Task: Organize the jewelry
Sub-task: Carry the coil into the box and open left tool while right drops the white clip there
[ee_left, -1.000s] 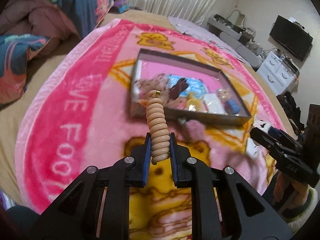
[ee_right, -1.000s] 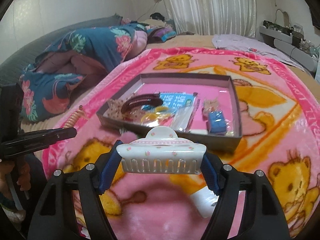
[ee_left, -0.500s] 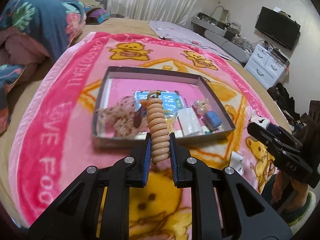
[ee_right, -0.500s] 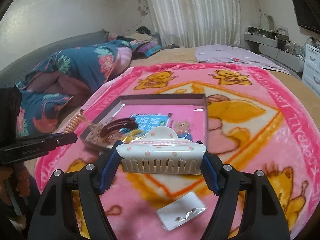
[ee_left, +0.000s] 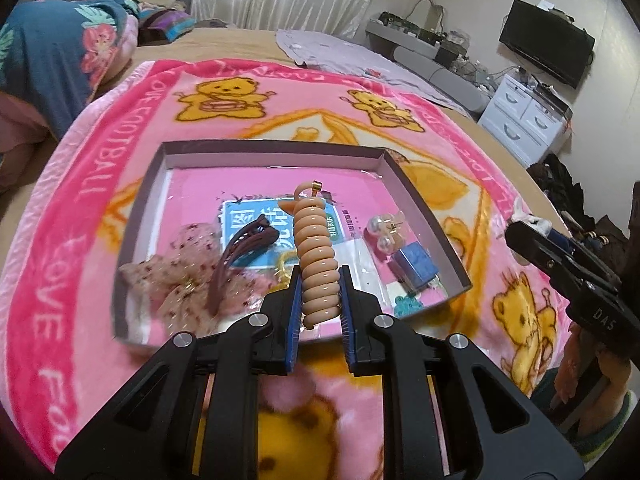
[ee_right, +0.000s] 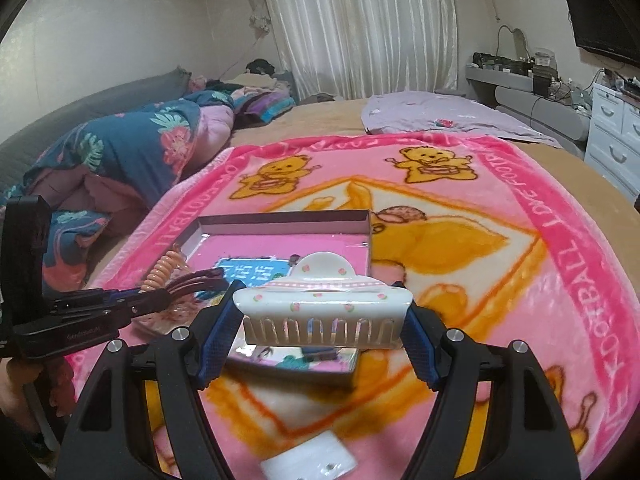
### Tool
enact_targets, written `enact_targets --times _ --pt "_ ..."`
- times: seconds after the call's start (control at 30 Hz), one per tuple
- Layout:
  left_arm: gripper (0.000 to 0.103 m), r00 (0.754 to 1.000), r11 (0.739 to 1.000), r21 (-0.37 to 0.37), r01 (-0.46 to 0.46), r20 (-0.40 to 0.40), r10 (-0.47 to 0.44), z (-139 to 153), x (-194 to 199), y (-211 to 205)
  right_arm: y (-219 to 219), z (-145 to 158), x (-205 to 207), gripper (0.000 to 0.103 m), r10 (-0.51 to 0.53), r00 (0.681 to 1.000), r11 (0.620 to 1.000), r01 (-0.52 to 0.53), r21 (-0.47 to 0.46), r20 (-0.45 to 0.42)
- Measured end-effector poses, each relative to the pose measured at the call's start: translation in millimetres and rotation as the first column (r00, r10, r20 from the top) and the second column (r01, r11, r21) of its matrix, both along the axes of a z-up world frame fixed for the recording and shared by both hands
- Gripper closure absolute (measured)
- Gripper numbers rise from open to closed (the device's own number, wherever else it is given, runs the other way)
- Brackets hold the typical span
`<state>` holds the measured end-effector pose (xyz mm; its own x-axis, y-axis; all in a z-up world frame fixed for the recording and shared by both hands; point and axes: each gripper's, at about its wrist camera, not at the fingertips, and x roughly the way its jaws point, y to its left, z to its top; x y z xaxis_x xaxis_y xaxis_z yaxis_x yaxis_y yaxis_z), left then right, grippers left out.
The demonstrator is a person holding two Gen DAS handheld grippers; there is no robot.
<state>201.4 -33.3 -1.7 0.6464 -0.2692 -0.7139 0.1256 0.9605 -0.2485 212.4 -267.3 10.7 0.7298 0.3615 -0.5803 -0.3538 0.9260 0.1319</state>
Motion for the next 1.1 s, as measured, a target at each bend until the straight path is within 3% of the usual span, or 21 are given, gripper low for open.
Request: enact_targets --times 0.4,0.57,0.7,0.83,1.1 --pt "0.092 0.998 1.0 -0.002 -0.016 -0.055 0.016 -26.0 17.3 6.8 34.2 -32.8 46.9 0.031 0.044 0.996 0.993 -0.053 -0.106 -0.084" --pt "0.078 0.998 0.999 -0.004 -0.037 -0.05 0.037 -23.5 14.3 14.0 45.1 -47.5 56.2 0.031 0.062 0.99 0.987 -0.079 -0.139 -0.123" --pt "0.072 0.998 0.999 0.005 -0.043 -0.035 0.043 -17.3 10.8 16.7 48.9 -55.4 56.8 0.029 0.064 0.986 0.987 -0.086 -0.137 -0.154" --pt "0.069 0.998 0.999 0.004 -0.053 -0.021 0.053 -10.1 3.6 20.0 45.7 -46.1 47.0 0.017 0.065 0.991 0.991 -0.078 -0.109 -0.115" --pt "0.058 0.997 0.998 0.008 -0.067 0.026 0.067 10.8 -15.3 21.9 14.7 -13.9 8.7 0.008 0.018 1.0 1.0 -0.018 -0.012 -0.007"
